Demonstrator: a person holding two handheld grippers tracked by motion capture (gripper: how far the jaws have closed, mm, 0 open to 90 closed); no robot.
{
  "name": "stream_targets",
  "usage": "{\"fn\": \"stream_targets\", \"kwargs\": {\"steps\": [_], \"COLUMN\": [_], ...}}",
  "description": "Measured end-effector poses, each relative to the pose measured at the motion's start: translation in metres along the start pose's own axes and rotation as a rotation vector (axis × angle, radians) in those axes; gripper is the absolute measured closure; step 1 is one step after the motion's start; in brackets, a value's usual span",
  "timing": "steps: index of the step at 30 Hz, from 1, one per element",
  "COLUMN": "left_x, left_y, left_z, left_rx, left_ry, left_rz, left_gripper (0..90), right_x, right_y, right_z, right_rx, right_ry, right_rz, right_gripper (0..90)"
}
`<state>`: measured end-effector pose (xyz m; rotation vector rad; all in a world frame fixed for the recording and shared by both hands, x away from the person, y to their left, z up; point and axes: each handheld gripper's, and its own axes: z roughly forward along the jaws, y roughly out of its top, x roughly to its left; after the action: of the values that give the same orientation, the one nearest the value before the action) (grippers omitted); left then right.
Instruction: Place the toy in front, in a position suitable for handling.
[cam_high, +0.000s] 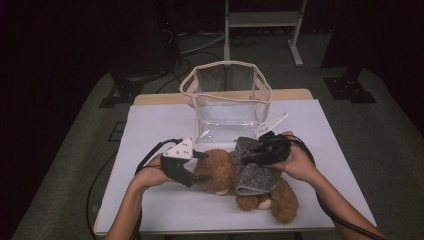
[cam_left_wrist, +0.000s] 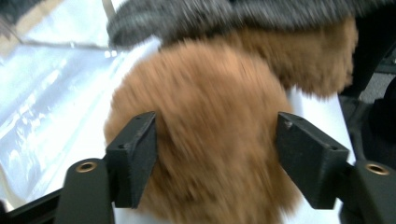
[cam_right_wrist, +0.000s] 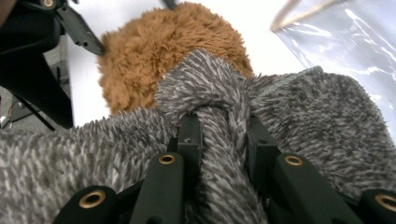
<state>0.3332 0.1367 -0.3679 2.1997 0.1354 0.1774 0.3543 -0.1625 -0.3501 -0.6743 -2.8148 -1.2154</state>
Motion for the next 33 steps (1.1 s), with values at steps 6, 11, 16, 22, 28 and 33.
{"fn": "stream_targets", "kwargs": {"steps": [6,11,16,22,28,33], "left_x": [0.001,0.002,0.005,0.007,0.006,0.004], "left_y": [0.005,-0.001,0.001,0.002,0.003,0.002], "left_z": [0.017,0.017,0.018,0.019,0.019,0.018], "left_rx": [0.022,0.017,0.034,0.034,0.042,0.041], "left_ry": [-0.017,0.008,0.027,0.032,0.028,0.024], "left_rz": [-0.001,-0.021,-0.026,-0.042,-0.038,-0.028], "left_gripper": [29.6,31.8,31.9,31.8,31.6,31.7], "right_x": [0.016,0.012,0.016,0.022,0.025,0.025], "right_y": [0.001,-0.016,-0.04,-0.078,-0.114,-0.132], "right_z": [-0.001,-0.019,-0.039,-0.057,-0.063,-0.068], "right_rx": [-0.015,-0.085,-0.13,-0.169,-0.183,-0.168], "right_ry": [-0.045,-0.047,-0.09,-0.121,-0.114,-0.116], "right_rz": [-0.061,-0.033,-0.01,0.052,0.129,0.167], "right_gripper": [71.5,71.3,71.0,71.0,71.0,71.1]}}
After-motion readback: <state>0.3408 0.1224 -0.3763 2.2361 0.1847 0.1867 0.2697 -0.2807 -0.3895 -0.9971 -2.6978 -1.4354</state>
